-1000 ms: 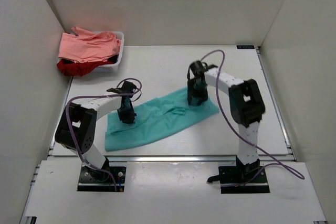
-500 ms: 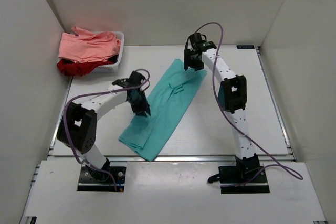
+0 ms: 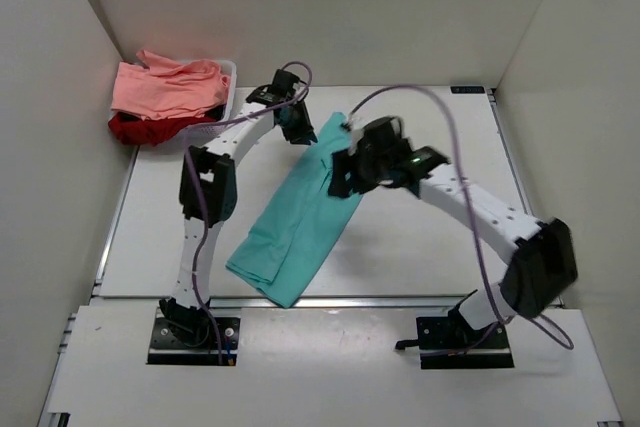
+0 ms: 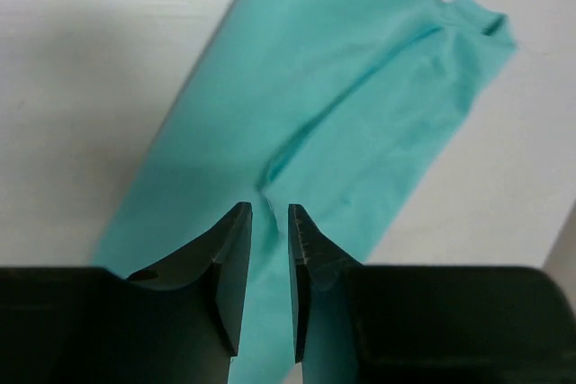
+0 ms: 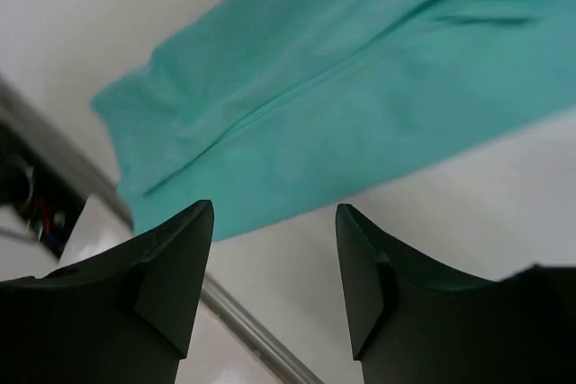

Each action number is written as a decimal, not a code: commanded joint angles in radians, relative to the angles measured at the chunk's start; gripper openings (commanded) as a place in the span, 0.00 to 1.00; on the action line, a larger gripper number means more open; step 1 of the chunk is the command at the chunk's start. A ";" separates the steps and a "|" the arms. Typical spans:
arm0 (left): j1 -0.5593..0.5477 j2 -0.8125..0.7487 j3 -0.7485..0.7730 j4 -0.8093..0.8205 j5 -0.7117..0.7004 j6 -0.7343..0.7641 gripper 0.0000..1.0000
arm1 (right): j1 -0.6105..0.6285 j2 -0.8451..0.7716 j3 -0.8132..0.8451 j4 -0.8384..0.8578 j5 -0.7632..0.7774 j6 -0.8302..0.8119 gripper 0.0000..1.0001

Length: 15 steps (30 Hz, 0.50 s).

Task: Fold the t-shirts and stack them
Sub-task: Rotate the tshirt 90 degrees

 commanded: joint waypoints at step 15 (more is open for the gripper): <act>-0.002 0.426 0.425 -0.161 -0.090 -0.014 0.31 | 0.310 0.404 -0.288 0.229 -0.039 0.126 0.51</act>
